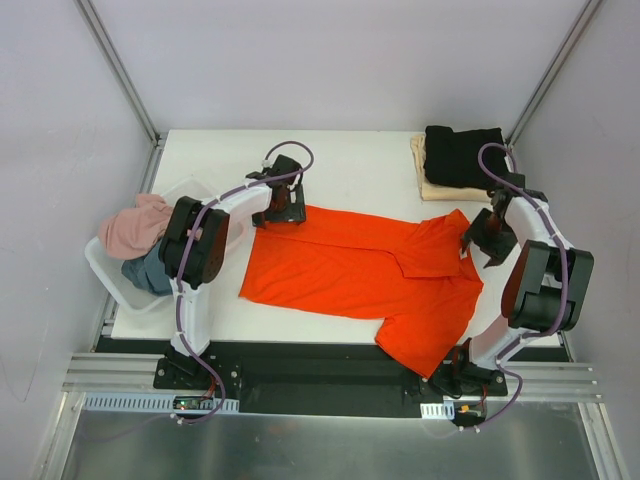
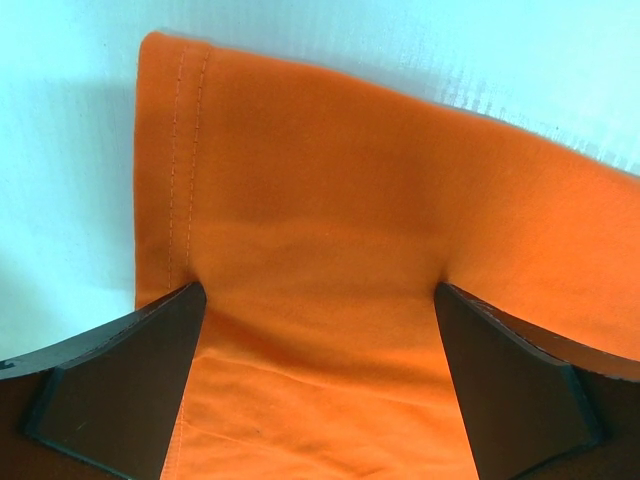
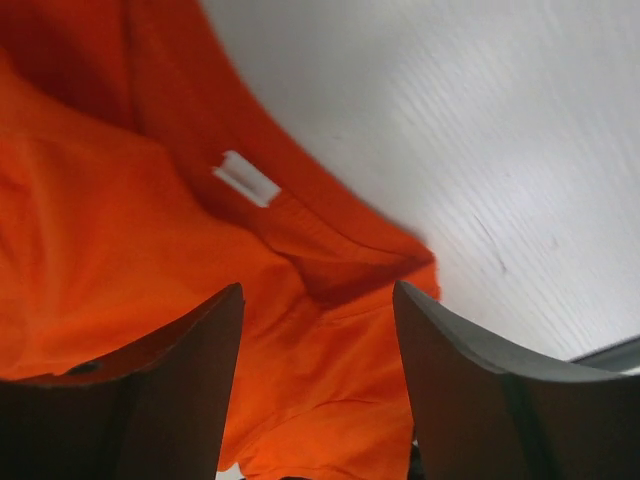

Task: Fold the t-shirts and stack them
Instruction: Fold the flattened tshirt in 1/3 of the way

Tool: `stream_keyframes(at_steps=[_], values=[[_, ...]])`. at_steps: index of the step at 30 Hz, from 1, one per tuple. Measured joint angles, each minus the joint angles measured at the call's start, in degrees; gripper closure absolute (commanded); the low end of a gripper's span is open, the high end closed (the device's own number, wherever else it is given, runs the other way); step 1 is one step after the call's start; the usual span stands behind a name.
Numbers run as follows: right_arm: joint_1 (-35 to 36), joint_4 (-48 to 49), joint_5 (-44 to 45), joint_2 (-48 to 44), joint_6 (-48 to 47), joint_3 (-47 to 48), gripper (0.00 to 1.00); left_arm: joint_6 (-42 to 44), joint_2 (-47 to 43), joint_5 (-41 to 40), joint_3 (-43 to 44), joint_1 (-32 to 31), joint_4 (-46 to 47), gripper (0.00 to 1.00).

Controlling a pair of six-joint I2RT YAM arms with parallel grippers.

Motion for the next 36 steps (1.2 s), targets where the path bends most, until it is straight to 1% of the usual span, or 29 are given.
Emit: stream_keyframes(at_steps=[3,4,5,11,12,15,19,24,36], values=[[0.11,2.73,-5.53,-0.28,-0.35,0.57,0.41,-0.02,-0.28,0.98,-0.02,0.04,-0.33,0.01],[0.11,3.28,-6.6,0.04,-0.37,1.01,0.49,-0.02,-0.39,1.29,-0.02,0.04,-0.44,0.01],[0.15,3.45,-7.56,0.68,-0.33,1.99,0.53,-0.02,-0.55,1.79,-0.02,0.04,-0.66,0.01],[0.17,4.44,-7.63,5.35,0.13,6.34,0.55,-0.09,-1.57,3.02,-0.11,0.04,-0.83,0.01],[0.17,4.42,-7.48,5.84,0.13,6.34,0.62,-0.11,-1.62,3.23,-0.13,0.04,-0.81,0.01],[0.17,4.22,-7.69,8.87,0.33,7.69,0.68,-0.09,-1.64,3.41,-0.13,0.04,-0.87,0.01],[0.17,4.83,-9.29,15.26,0.74,12.83,0.76,-0.09,-1.53,3.41,-0.13,0.04,-0.85,0.0],[0.22,4.2,-8.72,22.36,0.76,18.8,0.79,-0.09,-0.98,3.34,-0.11,0.04,-0.85,0.01],[-0.76,-5.57,-4.13,33.97,-0.24,37.64,0.79,-0.11,0.61,3.19,1.57,1.44,-0.85,0.01]])
